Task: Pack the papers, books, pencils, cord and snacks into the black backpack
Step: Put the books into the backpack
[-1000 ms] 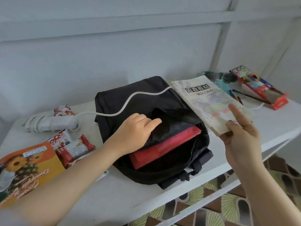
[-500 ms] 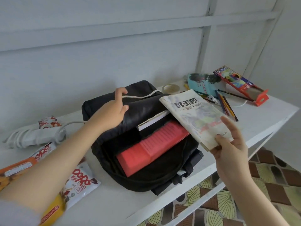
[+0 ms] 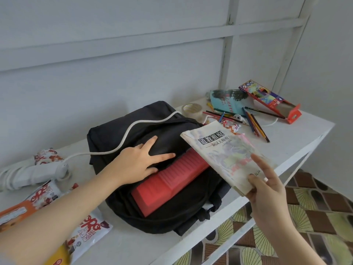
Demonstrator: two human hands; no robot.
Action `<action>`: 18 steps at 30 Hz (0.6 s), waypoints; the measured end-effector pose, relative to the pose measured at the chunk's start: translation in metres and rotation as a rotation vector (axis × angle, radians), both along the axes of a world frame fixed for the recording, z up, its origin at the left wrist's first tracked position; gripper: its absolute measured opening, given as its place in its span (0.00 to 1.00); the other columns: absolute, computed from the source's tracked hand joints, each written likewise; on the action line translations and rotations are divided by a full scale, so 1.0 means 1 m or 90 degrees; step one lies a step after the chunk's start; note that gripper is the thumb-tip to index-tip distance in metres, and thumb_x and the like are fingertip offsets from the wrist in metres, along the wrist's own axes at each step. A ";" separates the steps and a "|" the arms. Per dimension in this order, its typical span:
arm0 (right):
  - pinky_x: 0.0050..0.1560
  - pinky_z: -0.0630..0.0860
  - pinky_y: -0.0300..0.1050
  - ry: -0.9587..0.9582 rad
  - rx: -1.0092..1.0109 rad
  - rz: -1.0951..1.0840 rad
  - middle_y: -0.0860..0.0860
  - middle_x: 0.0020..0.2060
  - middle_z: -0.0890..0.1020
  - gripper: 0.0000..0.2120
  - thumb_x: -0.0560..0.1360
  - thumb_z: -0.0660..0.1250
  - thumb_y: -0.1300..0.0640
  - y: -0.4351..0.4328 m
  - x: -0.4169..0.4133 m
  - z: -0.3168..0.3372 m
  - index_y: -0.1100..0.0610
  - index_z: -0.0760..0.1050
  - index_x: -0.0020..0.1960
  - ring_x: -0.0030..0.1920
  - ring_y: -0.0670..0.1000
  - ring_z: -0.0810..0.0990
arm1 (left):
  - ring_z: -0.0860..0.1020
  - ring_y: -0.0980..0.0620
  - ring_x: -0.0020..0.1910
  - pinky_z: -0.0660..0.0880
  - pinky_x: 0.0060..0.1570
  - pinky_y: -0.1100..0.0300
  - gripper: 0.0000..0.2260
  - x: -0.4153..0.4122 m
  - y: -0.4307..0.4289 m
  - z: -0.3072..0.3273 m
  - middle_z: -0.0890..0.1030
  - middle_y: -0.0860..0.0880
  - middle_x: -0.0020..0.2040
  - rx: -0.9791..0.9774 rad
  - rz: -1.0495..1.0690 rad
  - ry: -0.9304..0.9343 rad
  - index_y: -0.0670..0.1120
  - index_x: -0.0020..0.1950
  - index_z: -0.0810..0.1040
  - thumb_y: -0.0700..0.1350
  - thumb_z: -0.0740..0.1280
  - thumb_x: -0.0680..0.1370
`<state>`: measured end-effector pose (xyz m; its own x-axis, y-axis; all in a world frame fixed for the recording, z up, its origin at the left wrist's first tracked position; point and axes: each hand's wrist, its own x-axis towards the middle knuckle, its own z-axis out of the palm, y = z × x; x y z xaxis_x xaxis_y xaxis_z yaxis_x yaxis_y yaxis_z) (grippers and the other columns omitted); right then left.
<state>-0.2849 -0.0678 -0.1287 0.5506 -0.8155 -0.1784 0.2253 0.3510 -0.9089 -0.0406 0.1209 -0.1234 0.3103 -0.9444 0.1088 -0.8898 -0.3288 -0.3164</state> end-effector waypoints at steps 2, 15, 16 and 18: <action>0.34 0.80 0.37 -0.001 0.003 0.009 0.45 0.44 0.81 0.21 0.79 0.56 0.70 -0.002 -0.002 -0.002 0.50 0.76 0.62 0.41 0.49 0.80 | 0.81 0.46 0.40 0.75 0.31 0.58 0.31 0.001 -0.003 0.011 0.71 0.41 0.67 -0.017 0.022 0.019 0.72 0.70 0.52 0.54 0.66 0.76; 0.40 0.82 0.47 0.056 -0.051 0.302 0.55 0.57 0.81 0.20 0.78 0.56 0.71 -0.017 0.001 0.001 0.53 0.81 0.55 0.50 0.57 0.83 | 0.73 0.52 0.46 0.72 0.46 0.57 0.25 0.023 -0.002 0.083 0.69 0.51 0.58 -0.103 0.115 0.168 0.71 0.67 0.63 0.47 0.65 0.78; 0.42 0.82 0.48 0.065 -0.056 0.328 0.55 0.59 0.80 0.20 0.78 0.56 0.70 -0.016 0.006 0.002 0.52 0.82 0.55 0.51 0.57 0.83 | 0.73 0.52 0.43 0.71 0.44 0.57 0.24 0.021 -0.003 0.085 0.68 0.51 0.56 -0.111 0.117 0.159 0.70 0.67 0.64 0.46 0.65 0.78; 0.45 0.82 0.50 0.082 -0.057 0.371 0.54 0.61 0.77 0.20 0.78 0.57 0.69 -0.013 0.021 0.006 0.51 0.82 0.53 0.53 0.57 0.82 | 0.72 0.51 0.42 0.72 0.43 0.57 0.23 0.016 -0.003 0.089 0.67 0.51 0.55 -0.129 0.118 0.144 0.67 0.68 0.65 0.45 0.65 0.78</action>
